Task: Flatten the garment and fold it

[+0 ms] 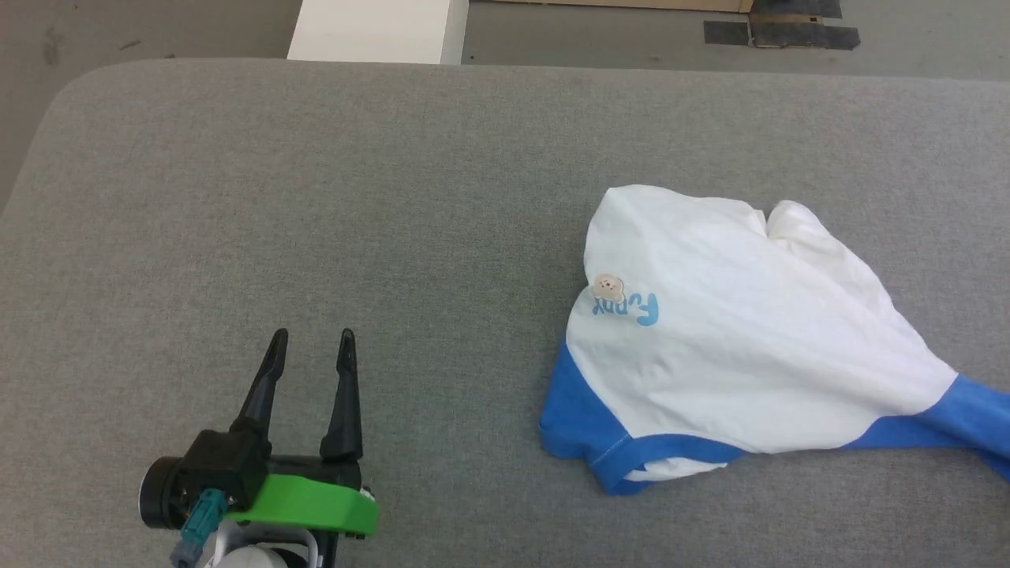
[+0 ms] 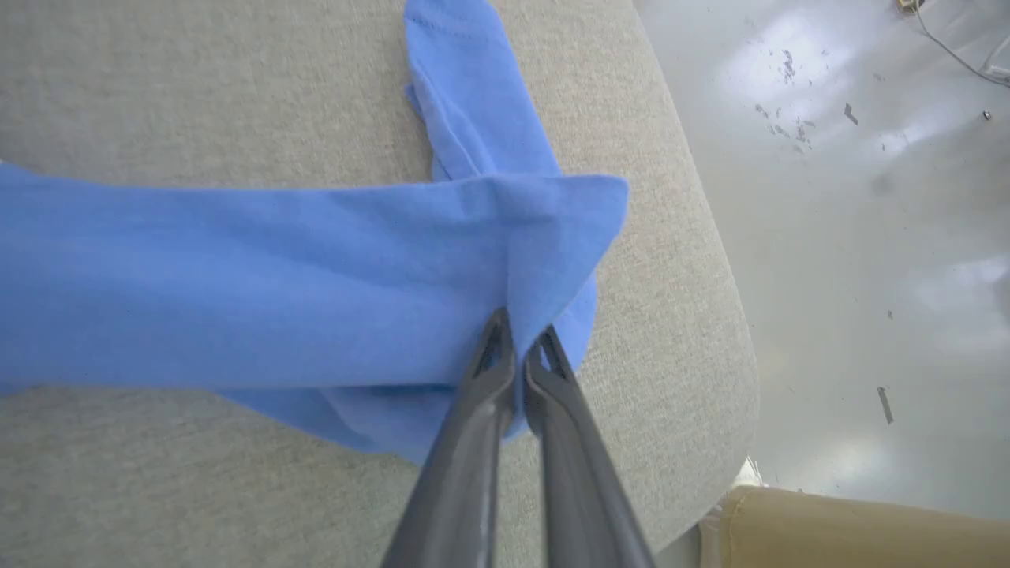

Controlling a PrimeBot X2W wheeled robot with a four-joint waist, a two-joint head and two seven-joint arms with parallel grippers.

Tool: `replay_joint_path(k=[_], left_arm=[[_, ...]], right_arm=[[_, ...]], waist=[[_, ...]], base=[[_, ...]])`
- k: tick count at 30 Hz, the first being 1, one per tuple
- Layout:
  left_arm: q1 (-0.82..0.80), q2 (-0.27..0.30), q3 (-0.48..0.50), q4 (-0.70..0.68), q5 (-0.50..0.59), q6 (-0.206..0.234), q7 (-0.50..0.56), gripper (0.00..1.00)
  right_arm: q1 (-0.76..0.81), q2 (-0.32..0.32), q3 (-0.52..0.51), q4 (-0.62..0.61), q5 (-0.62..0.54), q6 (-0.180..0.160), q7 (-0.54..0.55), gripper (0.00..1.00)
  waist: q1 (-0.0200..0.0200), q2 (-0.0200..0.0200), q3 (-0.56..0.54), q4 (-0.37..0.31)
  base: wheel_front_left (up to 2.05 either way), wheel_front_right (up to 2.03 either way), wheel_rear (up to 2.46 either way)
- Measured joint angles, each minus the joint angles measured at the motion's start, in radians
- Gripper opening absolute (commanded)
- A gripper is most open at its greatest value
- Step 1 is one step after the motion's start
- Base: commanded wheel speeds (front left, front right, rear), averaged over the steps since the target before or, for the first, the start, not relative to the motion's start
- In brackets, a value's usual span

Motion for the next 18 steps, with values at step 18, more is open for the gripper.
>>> replay_joint_path(k=[18], left_arm=[[-0.017,-0.001,-0.018,0.004,0.007,-0.021,0.000,1.00]], right_arm=[[-0.257,-0.045,0.378,-0.086,0.176,0.000,0.027,1.00]], waist=[[0.0000,0.0000,0.034,-0.005]], base=[[0.00,0.00,0.00]])
